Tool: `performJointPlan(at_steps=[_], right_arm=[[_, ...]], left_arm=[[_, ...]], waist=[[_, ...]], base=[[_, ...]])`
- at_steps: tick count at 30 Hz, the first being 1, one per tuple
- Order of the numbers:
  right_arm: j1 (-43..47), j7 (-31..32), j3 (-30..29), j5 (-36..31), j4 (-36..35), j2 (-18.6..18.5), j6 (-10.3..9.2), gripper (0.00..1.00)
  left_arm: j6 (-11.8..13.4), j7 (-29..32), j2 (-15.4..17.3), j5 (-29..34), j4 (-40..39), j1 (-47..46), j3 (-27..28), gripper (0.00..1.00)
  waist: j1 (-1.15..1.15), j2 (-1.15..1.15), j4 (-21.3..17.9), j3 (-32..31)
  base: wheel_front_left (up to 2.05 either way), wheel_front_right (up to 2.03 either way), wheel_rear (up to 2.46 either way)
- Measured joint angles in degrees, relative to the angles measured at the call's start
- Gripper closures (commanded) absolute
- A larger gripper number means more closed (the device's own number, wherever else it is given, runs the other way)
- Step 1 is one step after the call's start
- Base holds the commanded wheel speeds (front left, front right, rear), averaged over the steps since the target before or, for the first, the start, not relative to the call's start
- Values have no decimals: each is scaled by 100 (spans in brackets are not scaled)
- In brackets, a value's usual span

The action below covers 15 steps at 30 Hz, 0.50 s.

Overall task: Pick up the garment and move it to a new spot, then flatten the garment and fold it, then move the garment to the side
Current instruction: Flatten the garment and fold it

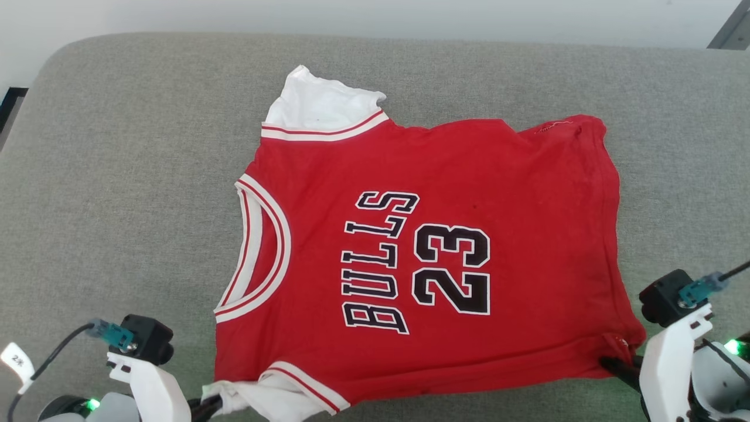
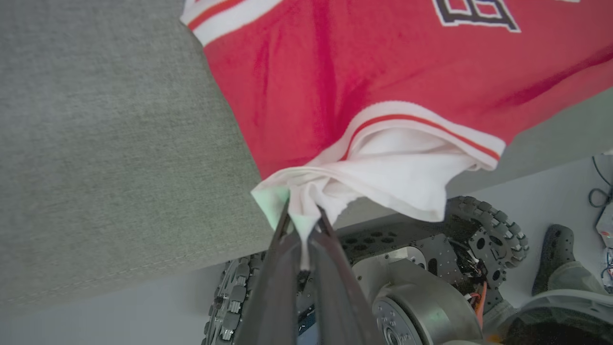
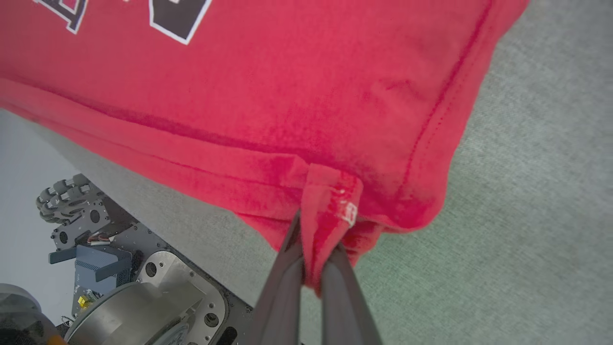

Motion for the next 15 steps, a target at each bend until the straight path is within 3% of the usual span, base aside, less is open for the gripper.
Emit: performJointPlan(at_steps=[5, 10, 15], right_arm=[[190, 143, -453, -78, -419, 275, 0, 100], [-81, 264, -747, -326, -754, 561, 0, 100], [-811, 126, -789, -635, -641, 716, 0, 100]], left_arm=[[97, -37, 197, 112, -205, -180, 169, 100], [144, 74, 387, 621, -339, -970, 526, 100], [-209, 313, 169, 1048, 87, -1677, 684, 100]], waist=[[0, 0, 8, 11], [0, 0, -28, 70], [0, 0, -80, 210]], base=[[0, 0, 0], [0, 0, 0], [0, 0, 0]])
